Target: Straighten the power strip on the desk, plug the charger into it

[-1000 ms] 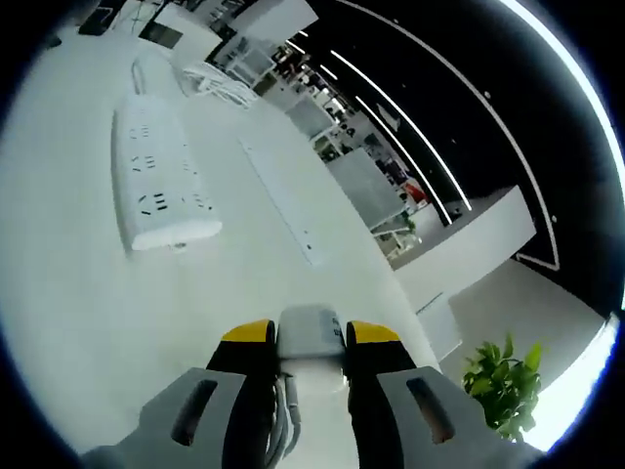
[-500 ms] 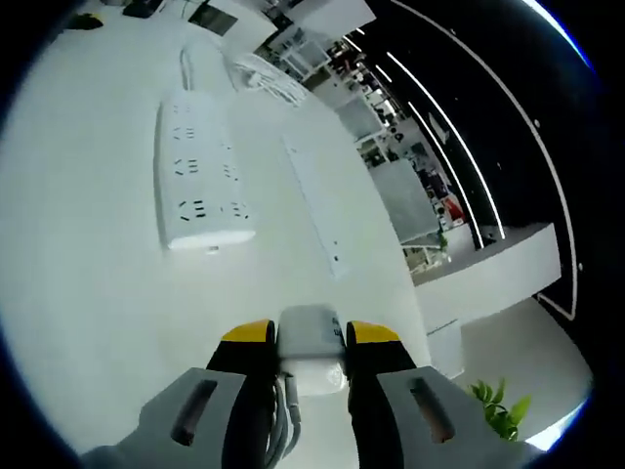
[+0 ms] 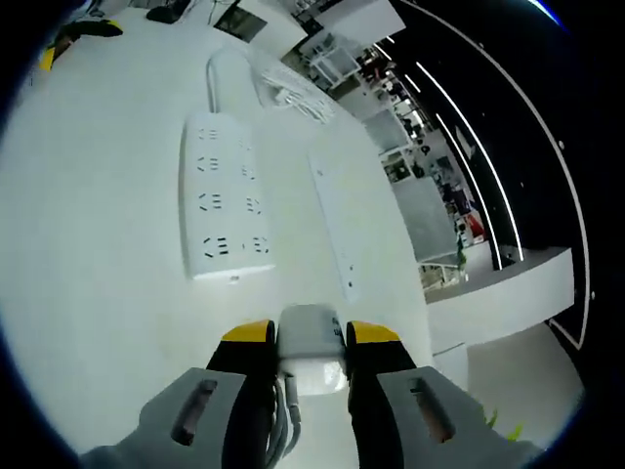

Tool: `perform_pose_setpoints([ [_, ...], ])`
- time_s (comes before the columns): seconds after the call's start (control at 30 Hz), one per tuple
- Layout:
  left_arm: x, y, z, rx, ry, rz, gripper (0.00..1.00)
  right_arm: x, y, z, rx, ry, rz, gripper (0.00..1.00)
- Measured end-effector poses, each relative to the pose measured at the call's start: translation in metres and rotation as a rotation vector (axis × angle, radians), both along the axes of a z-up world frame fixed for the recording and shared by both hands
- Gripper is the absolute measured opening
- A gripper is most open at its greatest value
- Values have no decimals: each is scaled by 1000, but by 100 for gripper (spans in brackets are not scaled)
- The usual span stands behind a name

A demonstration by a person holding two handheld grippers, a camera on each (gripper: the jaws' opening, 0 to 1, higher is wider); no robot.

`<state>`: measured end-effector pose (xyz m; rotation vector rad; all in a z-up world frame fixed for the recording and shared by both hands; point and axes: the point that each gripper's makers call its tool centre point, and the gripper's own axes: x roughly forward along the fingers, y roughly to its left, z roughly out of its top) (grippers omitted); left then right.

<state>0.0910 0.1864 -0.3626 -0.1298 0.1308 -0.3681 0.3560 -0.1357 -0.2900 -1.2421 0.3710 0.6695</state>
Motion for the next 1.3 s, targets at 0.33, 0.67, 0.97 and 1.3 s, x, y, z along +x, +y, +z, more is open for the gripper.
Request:
perform_pose_setpoints([
  [0.33, -1, 1, -1, -2, 1, 6, 99, -11, 24, -3, -67, 50, 58, 26],
  [0.67, -2, 1, -5, 8, 21, 1, 99, -21, 45, -9, -103, 124, 90, 26],
  [0.97, -1, -1, -9, 11, 43, -2, 99, -27, 60, -17, -124, 178, 113, 26],
  [1.3, 1, -2, -9, 8, 44, -6, 99, -39, 70, -27, -152, 225, 136, 26],
])
